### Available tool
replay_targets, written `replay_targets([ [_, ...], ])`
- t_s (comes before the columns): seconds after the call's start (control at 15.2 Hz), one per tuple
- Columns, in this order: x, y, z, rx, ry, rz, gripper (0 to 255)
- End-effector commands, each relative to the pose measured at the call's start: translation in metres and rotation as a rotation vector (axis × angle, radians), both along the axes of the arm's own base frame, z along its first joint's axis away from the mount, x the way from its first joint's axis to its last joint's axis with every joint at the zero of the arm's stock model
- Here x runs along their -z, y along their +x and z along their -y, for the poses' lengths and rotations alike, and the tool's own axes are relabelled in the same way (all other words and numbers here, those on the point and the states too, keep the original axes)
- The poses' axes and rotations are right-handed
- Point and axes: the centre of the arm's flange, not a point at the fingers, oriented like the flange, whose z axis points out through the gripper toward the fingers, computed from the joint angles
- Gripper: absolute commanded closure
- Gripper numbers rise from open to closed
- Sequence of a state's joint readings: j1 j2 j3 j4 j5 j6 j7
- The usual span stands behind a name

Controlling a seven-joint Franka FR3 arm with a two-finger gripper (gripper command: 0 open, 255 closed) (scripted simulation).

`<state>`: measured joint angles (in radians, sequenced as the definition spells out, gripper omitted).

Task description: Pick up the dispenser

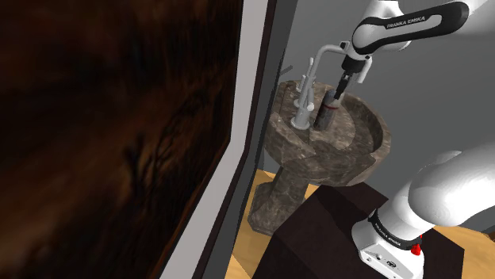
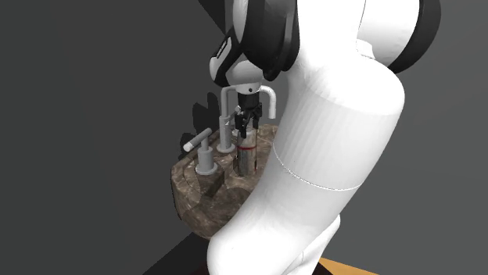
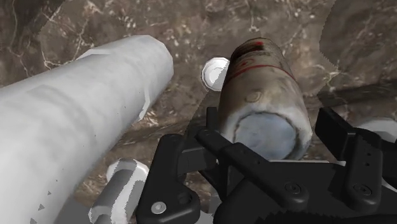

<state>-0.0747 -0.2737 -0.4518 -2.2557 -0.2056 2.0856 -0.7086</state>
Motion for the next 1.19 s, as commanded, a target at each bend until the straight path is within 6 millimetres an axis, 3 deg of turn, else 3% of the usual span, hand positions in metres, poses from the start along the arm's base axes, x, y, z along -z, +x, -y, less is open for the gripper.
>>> replay_targets([
  [0.0, 0.025, -0.007, 0.001, 0.013, 0.034, -0.095, 255],
  [1.12, -0.056, -0.002, 0.000, 0.014, 0.033, -0.094, 255],
])
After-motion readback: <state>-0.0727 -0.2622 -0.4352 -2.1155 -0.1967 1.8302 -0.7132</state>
